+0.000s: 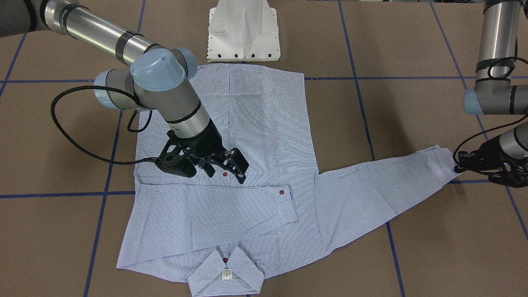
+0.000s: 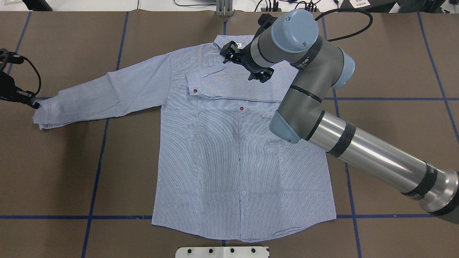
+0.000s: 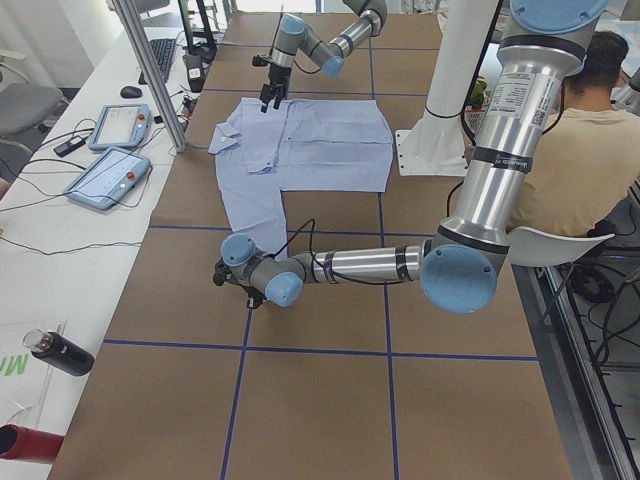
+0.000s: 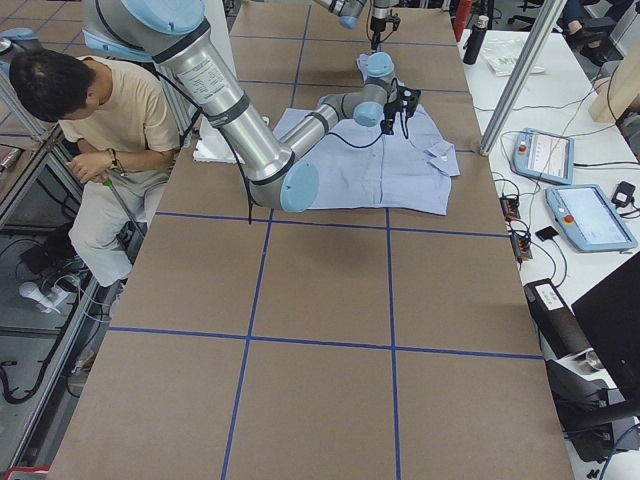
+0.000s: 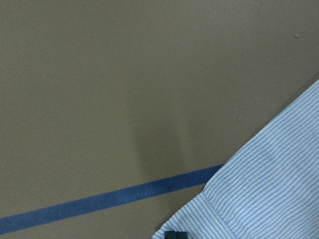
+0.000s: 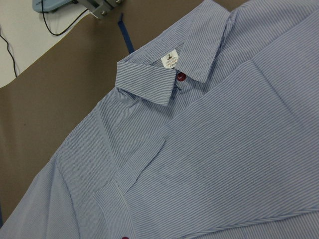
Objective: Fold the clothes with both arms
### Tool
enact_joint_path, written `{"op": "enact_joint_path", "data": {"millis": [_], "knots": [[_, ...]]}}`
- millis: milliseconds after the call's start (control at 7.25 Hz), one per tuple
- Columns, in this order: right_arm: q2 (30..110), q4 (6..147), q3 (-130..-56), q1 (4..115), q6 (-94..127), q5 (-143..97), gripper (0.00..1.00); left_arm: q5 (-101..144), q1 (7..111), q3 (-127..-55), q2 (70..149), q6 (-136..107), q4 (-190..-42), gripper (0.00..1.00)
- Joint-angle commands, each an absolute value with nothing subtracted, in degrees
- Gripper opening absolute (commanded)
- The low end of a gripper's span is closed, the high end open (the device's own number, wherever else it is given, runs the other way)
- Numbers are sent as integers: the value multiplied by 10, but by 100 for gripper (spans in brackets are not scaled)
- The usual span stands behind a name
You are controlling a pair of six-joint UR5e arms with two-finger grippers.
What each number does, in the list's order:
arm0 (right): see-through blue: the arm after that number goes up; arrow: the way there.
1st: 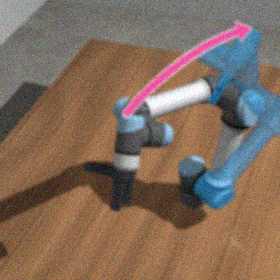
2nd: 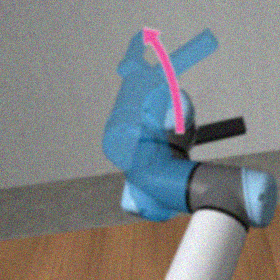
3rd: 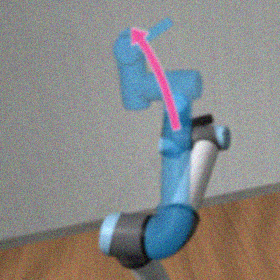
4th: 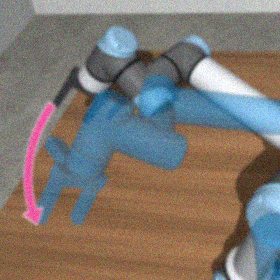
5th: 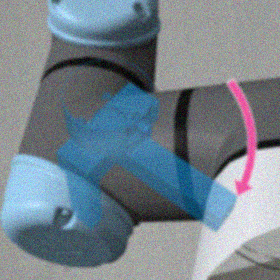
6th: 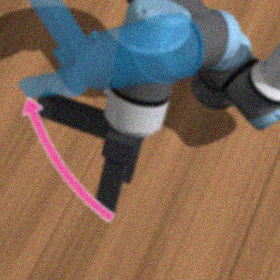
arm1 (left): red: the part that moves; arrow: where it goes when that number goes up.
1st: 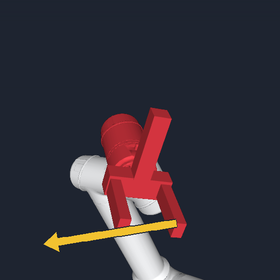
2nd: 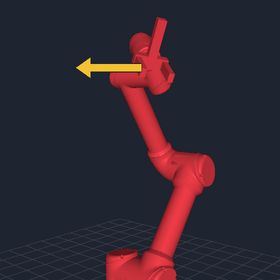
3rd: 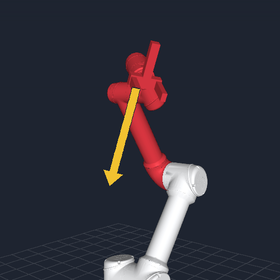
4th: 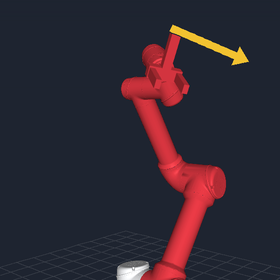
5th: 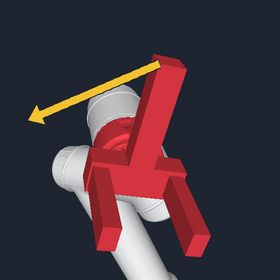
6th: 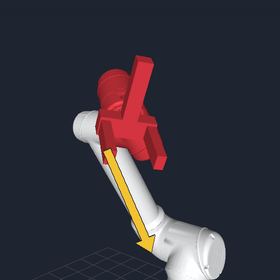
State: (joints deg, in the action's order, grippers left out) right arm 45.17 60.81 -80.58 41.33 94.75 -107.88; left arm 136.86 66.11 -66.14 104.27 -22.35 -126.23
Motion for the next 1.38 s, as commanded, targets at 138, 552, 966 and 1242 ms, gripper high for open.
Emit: {"op": "enact_joint_path", "data": {"millis": [138, 552, 966, 1242], "knots": [[504, 610, -865, 429, 941, -1097, 99, 1372, 663, -771, 1045, -224, -1152, 0], [584, 608, -907, 514, 898, -1222, 100, 1373, 662, -911, 1139, -347, -945, 0], [617, 609, -904, 537, 834, -1230, 100, 1408, 590, -920, 1255, -607, -938, 0], [649, 610, -903, 561, 772, -1237, 100, 1407, 551, -892, 1329, -723, -948, 0]]}}
